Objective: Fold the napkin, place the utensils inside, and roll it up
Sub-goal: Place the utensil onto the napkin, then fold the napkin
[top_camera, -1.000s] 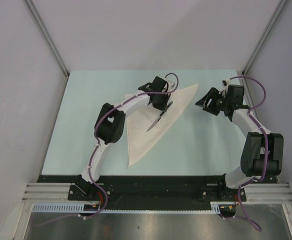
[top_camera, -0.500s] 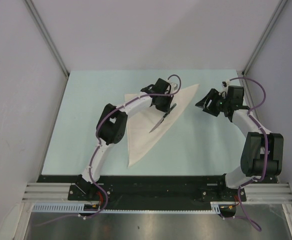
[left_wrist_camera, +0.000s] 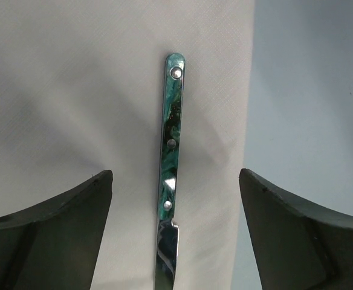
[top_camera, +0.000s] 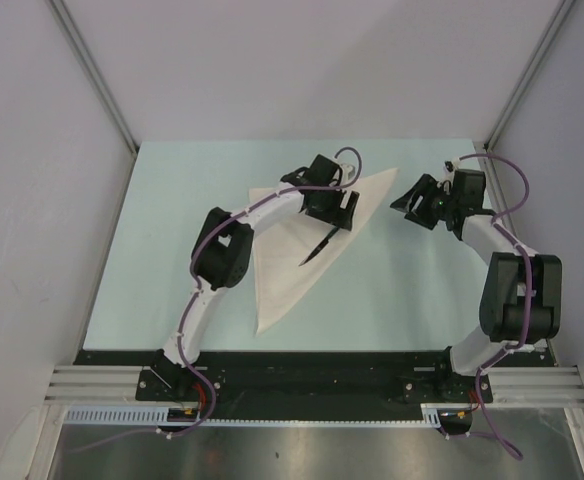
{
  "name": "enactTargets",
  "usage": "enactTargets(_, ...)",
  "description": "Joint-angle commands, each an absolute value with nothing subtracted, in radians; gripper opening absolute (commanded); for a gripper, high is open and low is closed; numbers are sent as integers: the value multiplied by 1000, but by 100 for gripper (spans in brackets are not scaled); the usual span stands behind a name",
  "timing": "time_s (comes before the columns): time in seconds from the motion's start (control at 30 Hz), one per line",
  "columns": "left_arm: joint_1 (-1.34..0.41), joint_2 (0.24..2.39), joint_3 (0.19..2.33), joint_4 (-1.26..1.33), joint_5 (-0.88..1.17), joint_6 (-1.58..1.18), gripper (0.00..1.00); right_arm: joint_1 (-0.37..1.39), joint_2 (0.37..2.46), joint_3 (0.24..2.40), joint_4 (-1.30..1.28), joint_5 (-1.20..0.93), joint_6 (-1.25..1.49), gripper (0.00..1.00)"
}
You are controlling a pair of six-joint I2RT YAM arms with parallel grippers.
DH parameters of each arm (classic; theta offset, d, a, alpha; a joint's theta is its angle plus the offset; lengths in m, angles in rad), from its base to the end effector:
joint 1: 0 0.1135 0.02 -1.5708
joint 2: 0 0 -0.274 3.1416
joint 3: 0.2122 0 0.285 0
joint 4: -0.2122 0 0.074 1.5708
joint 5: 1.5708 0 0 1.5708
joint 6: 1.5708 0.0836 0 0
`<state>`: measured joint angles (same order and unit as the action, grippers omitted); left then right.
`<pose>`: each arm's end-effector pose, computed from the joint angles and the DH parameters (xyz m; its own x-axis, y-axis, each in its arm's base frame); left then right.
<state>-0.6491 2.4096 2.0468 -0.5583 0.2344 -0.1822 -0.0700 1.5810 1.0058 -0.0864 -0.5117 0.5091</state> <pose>0.4659 -0.3779 0.1302 -0.7506 0.3483 -0.5614 0.5734 0.7657 -0.2915 0.4070 0.0125 0.1960 -0.6933 0.4746 -0.5423 0.0154 0.7621 0.6472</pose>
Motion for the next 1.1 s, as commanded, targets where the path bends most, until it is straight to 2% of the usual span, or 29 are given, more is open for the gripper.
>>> enactTargets(0.0,-626,2226,2085,-618,203,-138,89,-75,1705,1112,-11,-477,535,66)
enactTargets(0.1,-592,2129,2040,-667,173,-111,89,-77,1816,1201,28,-454,525,65)
enactTargets(0.2,-545,2007,1904,-667,173,-103,89,-80,1935,1309,46,-453,525,64)
enactTargets(0.37,-459,1808,1677,-566,176,-123,91,-98,2112,1474,57,-485,540,59)
enactTargets(0.5,-411,1744,1542,-538,198,-121,91,-104,2221,1584,61,-477,551,57)
enactTargets(0.73,-379,1730,1540,-572,198,-123,91,-110,2373,1745,43,-462,572,56)
enactTargets(1.07,-371,1723,1529,-597,219,-86,91,-114,2453,1815,51,-476,615,56)
